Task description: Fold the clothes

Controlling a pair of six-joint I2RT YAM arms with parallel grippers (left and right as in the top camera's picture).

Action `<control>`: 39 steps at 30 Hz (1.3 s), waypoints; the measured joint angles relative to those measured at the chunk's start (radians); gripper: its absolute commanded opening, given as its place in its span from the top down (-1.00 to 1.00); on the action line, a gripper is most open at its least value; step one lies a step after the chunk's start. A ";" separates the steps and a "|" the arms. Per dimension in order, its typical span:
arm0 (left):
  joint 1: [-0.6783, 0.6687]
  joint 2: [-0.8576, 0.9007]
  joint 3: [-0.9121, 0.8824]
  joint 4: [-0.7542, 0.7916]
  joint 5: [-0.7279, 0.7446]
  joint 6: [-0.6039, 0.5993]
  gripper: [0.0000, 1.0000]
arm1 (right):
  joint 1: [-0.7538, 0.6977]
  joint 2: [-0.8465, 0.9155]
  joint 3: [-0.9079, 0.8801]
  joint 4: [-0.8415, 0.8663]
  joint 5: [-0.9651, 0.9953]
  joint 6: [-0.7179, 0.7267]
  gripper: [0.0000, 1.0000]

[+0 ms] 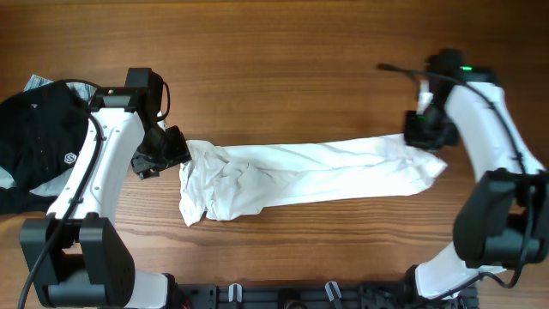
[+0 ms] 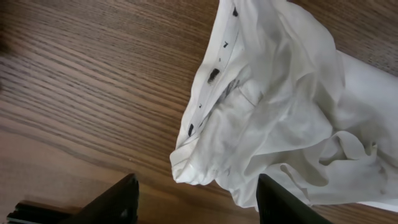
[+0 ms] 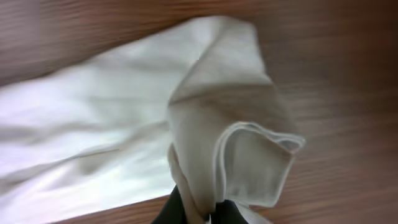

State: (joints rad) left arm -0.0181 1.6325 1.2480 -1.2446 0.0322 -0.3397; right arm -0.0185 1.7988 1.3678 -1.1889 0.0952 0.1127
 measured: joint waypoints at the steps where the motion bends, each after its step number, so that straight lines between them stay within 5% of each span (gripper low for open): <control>1: 0.000 0.000 0.000 0.000 0.000 0.000 -0.22 | 0.056 0.000 -0.010 0.013 -0.018 0.011 0.90; 11: 0.000 0.000 0.000 0.008 0.000 0.000 -0.23 | 0.319 0.001 -0.136 0.141 -0.181 0.102 0.72; 22: 0.000 0.000 0.000 0.016 0.000 0.000 -0.23 | 0.332 0.001 -0.137 0.194 -0.315 0.115 0.57; 23: 0.000 0.000 0.000 0.016 0.000 0.000 -0.24 | 0.332 0.001 -0.137 0.195 -0.327 0.115 0.49; 25: 0.000 0.000 0.000 0.015 0.000 0.000 -0.25 | 0.332 0.001 -0.137 0.192 -0.342 0.117 0.02; 32: 0.000 0.000 0.000 0.016 0.000 -0.006 -0.54 | 0.332 0.001 -0.137 0.200 -0.545 -0.022 0.22; 39: 0.000 0.000 -0.071 0.079 0.000 -0.010 -0.71 | 0.332 -0.058 -0.072 0.086 -0.307 0.047 0.08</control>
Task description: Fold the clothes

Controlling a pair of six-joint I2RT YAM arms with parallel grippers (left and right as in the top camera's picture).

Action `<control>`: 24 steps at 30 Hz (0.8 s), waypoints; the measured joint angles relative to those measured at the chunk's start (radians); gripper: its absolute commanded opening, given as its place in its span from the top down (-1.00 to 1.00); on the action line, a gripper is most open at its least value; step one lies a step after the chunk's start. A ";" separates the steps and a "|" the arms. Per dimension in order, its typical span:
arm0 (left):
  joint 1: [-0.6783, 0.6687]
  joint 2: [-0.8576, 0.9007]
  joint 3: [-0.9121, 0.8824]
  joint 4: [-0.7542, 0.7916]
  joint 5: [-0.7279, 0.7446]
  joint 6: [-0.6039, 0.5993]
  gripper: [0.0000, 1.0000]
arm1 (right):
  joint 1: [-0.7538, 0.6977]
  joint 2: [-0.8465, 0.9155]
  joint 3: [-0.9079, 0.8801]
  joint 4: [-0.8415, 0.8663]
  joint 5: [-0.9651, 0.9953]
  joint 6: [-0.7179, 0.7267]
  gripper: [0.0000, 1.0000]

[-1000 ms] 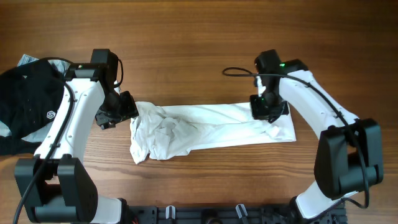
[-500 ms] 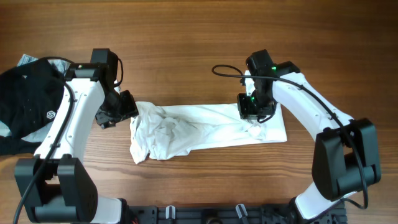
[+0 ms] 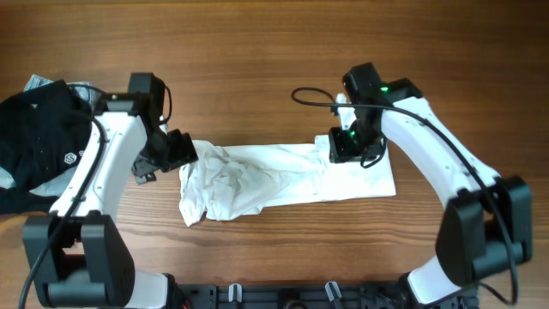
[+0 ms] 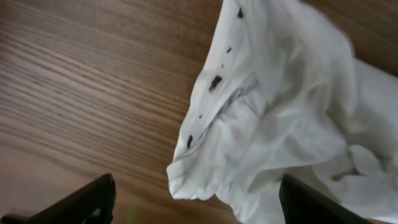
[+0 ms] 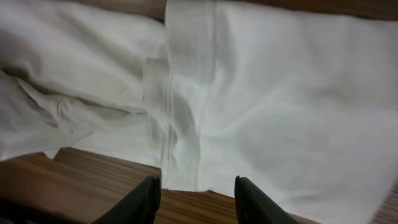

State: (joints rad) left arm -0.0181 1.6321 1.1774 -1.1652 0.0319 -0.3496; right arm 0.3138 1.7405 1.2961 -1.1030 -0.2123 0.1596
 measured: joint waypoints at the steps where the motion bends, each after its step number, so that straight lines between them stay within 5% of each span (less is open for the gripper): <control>1: 0.000 0.001 -0.036 0.037 0.001 0.000 -0.69 | 0.000 -0.026 0.006 -0.002 0.026 0.011 0.08; 7: 0.000 0.004 -0.252 0.283 0.153 0.054 -0.65 | 0.000 -0.067 0.016 -0.012 0.084 0.046 0.07; 9: 0.000 0.004 -0.335 0.367 0.203 0.079 -0.30 | 0.000 -0.067 0.016 -0.012 0.088 0.047 0.07; 11: 0.003 -0.016 -0.373 0.455 0.252 0.085 0.44 | 0.000 -0.067 0.016 -0.011 0.090 0.049 0.07; 13: 0.003 -0.019 -0.390 0.489 0.286 0.087 0.91 | 0.000 -0.067 0.016 -0.012 0.090 0.049 0.12; 19: 0.058 -0.008 -0.334 0.367 0.221 0.076 0.92 | -0.019 -0.067 0.016 -0.019 0.145 0.090 0.16; 24: 0.251 -0.003 0.043 0.113 0.021 0.047 0.92 | -0.256 -0.070 0.016 -0.053 0.215 0.077 0.14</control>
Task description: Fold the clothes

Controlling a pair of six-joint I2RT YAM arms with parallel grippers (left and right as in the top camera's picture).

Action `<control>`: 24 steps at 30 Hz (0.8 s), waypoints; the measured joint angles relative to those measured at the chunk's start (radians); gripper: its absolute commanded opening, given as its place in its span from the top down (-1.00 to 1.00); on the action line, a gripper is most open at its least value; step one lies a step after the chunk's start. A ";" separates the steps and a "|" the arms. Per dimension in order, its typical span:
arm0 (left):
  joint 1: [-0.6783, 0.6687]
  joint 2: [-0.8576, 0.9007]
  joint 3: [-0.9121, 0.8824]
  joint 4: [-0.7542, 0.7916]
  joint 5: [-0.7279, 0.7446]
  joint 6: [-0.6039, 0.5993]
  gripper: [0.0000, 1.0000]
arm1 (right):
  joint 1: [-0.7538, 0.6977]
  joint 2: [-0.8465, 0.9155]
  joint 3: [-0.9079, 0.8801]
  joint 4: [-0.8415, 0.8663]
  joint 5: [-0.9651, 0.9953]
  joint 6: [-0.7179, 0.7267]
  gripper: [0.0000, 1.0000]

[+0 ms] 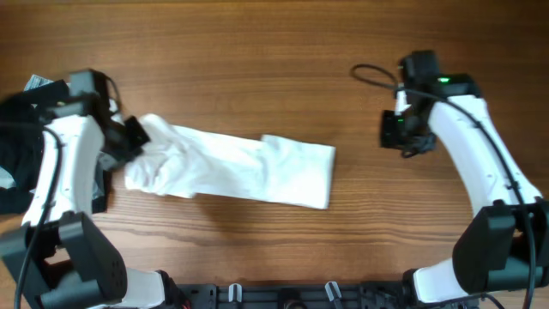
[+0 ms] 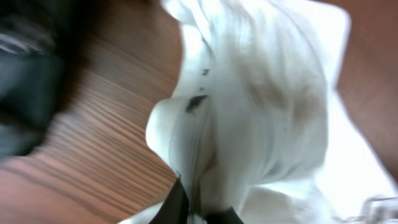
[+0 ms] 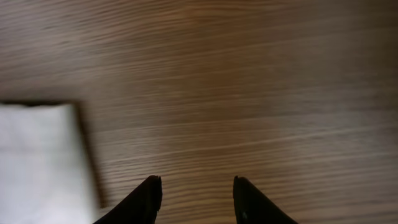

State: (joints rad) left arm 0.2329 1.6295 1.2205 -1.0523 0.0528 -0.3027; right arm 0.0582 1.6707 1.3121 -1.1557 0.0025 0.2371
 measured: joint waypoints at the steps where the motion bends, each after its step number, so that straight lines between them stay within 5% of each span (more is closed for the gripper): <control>1: 0.017 -0.001 0.053 -0.055 -0.011 -0.003 0.92 | -0.038 0.000 0.000 -0.002 0.004 -0.011 0.14; 6: -0.219 -0.004 0.111 -0.180 0.094 -0.053 0.90 | -0.100 -0.002 0.000 -0.007 0.006 -0.038 0.14; 14: -0.760 0.074 0.113 0.010 0.124 -0.237 0.87 | -0.100 -0.003 0.000 -0.013 -0.029 -0.063 0.15; 24: -0.855 0.126 0.113 0.163 0.144 -0.291 0.92 | -0.100 -0.003 0.000 -0.016 -0.047 -0.067 0.15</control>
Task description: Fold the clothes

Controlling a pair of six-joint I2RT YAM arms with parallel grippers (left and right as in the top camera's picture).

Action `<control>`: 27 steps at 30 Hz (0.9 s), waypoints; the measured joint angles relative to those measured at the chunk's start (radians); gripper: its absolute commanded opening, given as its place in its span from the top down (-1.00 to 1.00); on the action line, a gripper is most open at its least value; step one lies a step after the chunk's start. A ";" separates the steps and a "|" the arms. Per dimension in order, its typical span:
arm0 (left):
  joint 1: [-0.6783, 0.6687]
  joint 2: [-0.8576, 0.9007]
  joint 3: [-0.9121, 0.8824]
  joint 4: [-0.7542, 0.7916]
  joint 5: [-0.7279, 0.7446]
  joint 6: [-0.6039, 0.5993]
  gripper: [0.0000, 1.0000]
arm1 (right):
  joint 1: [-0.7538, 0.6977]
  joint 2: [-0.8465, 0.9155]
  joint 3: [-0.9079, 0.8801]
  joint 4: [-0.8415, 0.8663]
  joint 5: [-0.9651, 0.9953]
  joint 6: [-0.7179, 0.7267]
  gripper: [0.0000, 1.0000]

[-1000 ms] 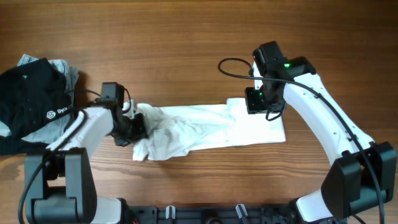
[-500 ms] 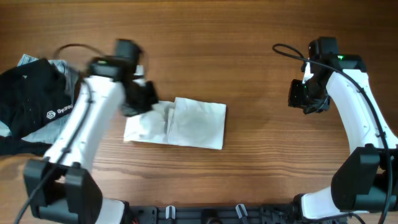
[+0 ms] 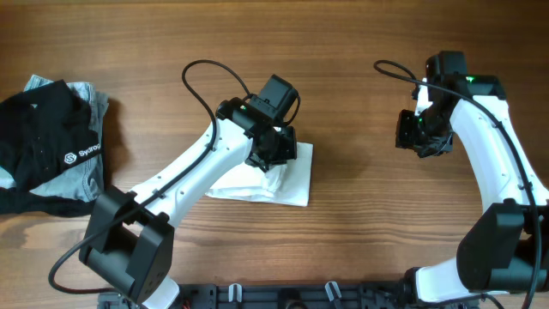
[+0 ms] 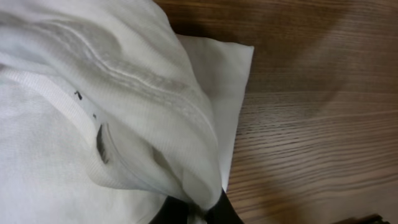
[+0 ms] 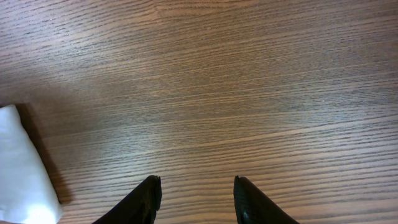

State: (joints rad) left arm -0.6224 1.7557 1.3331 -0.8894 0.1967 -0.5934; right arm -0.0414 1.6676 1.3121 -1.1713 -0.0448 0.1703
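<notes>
A white garment (image 3: 273, 179) lies bunched into a short folded stack at the table's middle. My left gripper (image 3: 276, 153) sits over its right part, shut on a gathered fold of the white cloth (image 4: 118, 124); in the left wrist view (image 4: 194, 214) the fabric drapes over the fingers, and a flat lower layer reaches to the right. My right gripper (image 3: 422, 137) hovers open over bare wood at the right, well clear of the garment; its wrist view (image 5: 196, 199) shows only a white corner (image 5: 22, 174) at the lower left.
A pile of black and grey clothes (image 3: 47, 146) lies at the left edge of the wooden table (image 3: 360, 249). Black cables loop above both arms. A rail with clips runs along the front edge.
My left gripper, still shut on the white cloth's left end, has moved from the far left to the middle, doubling the strip over itself. The right gripper stays open at the right.
First the garment lay stretched long, right gripper shut on its right end, left open beside the left end. Then the right end lay folded inward. Then the right gripper was open and away, left shut on the left end. Now that end lies over the middle.
</notes>
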 measured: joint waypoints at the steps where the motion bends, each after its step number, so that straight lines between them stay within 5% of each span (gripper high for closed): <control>1: 0.000 0.000 0.000 0.000 0.009 0.001 0.92 | 0.000 0.000 0.000 0.000 0.000 0.000 0.14; 4: -0.035 0.001 0.000 0.003 0.016 0.011 0.89 | 0.000 0.000 0.000 0.000 0.000 0.000 0.15; 6: -0.087 0.026 0.000 0.016 0.019 0.012 0.62 | 0.000 0.000 0.000 0.000 -0.007 0.000 0.14; 8: -0.116 0.062 0.000 0.021 0.019 0.014 0.11 | 0.000 0.000 0.000 0.000 -0.008 0.000 0.14; 13: -0.112 0.065 0.034 0.003 0.042 0.147 -0.06 | 0.000 0.000 0.000 0.000 -0.008 0.000 0.14; 15: -0.055 0.006 0.066 0.032 0.023 0.233 -0.08 | 0.000 0.000 0.000 0.000 -0.008 0.000 0.14; 20: 0.213 -0.195 0.112 -0.100 -0.077 0.288 -0.79 | 0.000 0.000 0.000 -0.003 -0.008 -0.003 0.08; 23: 0.399 -0.142 0.084 -0.140 -0.035 0.298 -0.84 | 0.000 0.000 0.000 -0.004 -0.008 -0.004 0.08; 27: 0.491 0.003 -0.007 -0.135 0.130 0.376 -0.87 | 0.000 0.000 0.000 -0.015 -0.009 -0.004 0.07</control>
State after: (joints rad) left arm -0.1318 1.7588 1.3262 -1.0245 0.3264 -0.2173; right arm -0.0414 1.6672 1.3121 -1.1862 -0.0536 0.1665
